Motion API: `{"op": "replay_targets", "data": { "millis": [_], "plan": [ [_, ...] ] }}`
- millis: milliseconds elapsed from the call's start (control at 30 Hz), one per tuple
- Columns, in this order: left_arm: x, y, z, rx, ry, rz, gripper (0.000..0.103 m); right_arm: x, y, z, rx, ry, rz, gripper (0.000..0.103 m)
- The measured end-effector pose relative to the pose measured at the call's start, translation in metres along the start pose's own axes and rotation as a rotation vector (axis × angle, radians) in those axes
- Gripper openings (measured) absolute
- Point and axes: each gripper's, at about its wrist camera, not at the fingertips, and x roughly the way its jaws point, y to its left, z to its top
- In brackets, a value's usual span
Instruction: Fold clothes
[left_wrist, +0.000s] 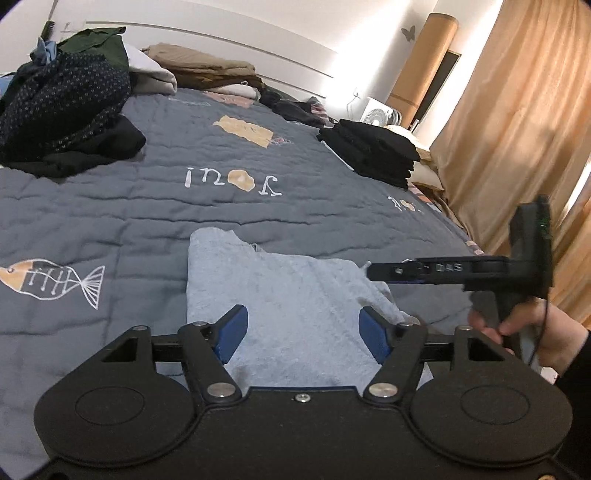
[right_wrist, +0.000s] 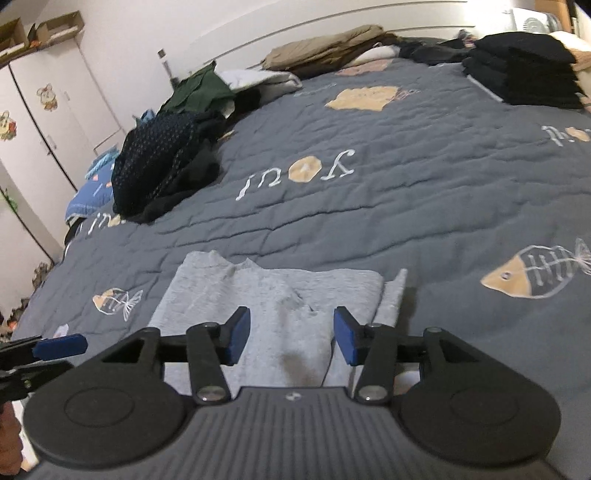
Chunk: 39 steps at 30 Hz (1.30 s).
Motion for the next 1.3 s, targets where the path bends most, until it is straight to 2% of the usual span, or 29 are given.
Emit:
{"op": "replay_targets", "data": {
  "millis": [367, 567, 633, 700, 767, 867, 1100, 1233, 1300],
  "plan": [
    [0.018, 0.006, -0.004, -0.009, 0.034, -0.005, 0.066, 0.028, -0.002, -0.007, -0.033, -0.002, 0.001, 0.048],
    [0.017, 0.005, -0.005, -0.008, 0.035, 0.006, 0.066, 0.043, 0.002, -0.012, -0.064, 0.05, -0.056, 0.047],
    [0.018, 0.005, -0.005, -0.007, 0.038, 0.013, 0.066, 0.04, 0.003, -0.012, -0.072, 0.042, -0.055, 0.039],
    [0.018, 0.005, -0.005, -0.001, 0.041, 0.019, 0.066, 0.035, 0.005, -0.01, -0.076, 0.034, -0.054, 0.021],
    [0.019, 0.005, -0.006, 0.005, 0.043, 0.023, 0.067, 0.032, 0.003, -0.007, -0.05, 0.025, -0.049, 0.007],
    [0.019, 0.004, -0.006, 0.012, 0.042, 0.03, 0.067, 0.027, -0.003, -0.001, 0.013, 0.018, -0.024, 0.005],
    [0.018, 0.006, -0.005, 0.01, 0.039, 0.043, 0.067, 0.011, -0.005, 0.009, 0.037, -0.049, -0.037, 0.005],
    [0.018, 0.006, -0.005, 0.014, 0.04, 0.047, 0.067, -0.001, 0.005, 0.01, -0.022, -0.104, -0.024, 0.005],
    [0.018, 0.006, -0.005, 0.018, 0.042, 0.048, 0.067, -0.004, 0.01, 0.01, -0.058, -0.109, 0.016, 0.005]
  ]
}}
